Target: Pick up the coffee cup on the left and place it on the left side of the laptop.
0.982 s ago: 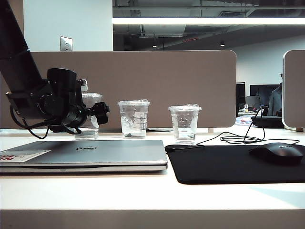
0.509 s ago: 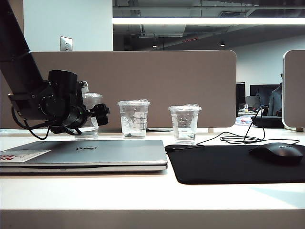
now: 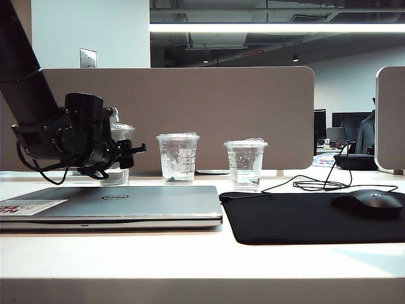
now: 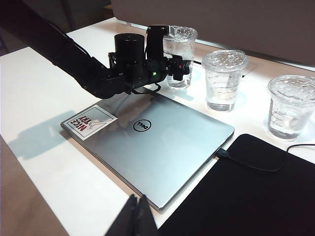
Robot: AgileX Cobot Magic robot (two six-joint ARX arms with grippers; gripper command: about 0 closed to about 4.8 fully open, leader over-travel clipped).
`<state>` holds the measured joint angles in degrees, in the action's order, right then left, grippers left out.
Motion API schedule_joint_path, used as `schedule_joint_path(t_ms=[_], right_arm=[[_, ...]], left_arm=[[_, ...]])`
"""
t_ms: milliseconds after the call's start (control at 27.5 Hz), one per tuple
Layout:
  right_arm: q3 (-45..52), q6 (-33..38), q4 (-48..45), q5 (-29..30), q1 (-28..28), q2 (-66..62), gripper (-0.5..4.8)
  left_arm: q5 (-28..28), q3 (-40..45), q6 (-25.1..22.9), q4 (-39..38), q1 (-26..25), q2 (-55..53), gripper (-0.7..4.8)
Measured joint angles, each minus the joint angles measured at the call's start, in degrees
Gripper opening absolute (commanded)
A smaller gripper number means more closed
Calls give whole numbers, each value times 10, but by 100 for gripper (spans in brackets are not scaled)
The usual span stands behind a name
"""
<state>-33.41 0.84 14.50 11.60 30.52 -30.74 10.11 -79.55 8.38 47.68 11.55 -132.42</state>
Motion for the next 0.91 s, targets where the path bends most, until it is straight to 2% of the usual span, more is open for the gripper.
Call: schedule_joint_path(t_ms=[218, 364, 727, 909], right_arm=[[0, 0, 0, 0, 0, -1, -4], [0, 0, 0, 0, 0, -1, -4], [0, 0, 0, 3, 0, -1, -4], [0, 0, 6, 22, 0, -1, -4]], left_arm=[[0, 0, 0, -1, 0, 1, 209], [-7, 2, 0, -28, 0, 21, 210], [-13, 5, -44, -80, -12, 123, 212], [-13, 47, -45, -90, -31, 172, 214]])
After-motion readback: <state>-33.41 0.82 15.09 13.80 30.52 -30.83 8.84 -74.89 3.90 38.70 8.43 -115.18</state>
